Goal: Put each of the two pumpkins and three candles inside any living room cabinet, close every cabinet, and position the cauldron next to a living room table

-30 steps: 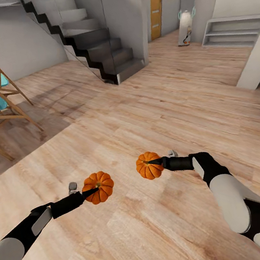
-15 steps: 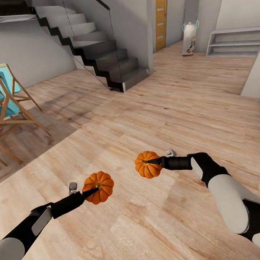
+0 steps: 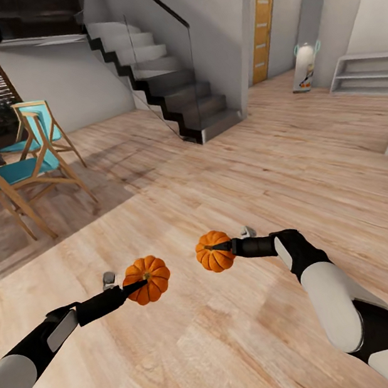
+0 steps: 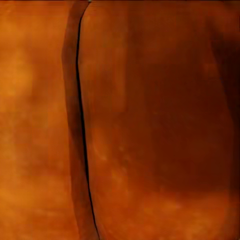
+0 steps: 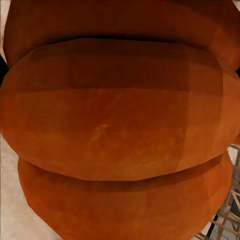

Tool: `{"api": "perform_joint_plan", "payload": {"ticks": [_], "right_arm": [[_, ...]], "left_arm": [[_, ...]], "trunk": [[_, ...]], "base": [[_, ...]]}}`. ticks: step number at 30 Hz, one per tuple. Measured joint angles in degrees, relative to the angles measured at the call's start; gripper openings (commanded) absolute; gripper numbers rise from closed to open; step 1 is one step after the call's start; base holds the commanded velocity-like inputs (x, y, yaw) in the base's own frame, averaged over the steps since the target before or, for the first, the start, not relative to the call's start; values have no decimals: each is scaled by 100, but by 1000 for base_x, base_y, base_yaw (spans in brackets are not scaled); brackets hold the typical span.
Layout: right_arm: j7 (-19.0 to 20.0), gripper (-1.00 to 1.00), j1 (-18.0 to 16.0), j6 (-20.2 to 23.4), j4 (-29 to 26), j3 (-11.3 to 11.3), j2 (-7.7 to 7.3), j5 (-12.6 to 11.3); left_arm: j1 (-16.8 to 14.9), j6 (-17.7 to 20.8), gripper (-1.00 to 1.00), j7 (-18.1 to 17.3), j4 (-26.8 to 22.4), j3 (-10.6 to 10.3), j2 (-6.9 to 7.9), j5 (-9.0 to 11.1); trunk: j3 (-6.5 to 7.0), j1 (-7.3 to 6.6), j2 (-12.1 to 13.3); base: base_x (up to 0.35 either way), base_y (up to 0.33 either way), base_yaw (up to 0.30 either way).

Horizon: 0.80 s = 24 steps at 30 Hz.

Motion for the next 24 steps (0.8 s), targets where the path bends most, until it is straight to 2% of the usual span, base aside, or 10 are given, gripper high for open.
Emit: {"api": "perform_joint_plan", "payload": {"ticks": [24], "right_arm": [[-4, -100, 0, -78, 67, -2, 10, 3]], "left_arm": [[2, 0, -100, 9, 2, -5, -4, -1]], "trunk": [[355, -62, 32]], "base": [[0, 0, 183]]}}
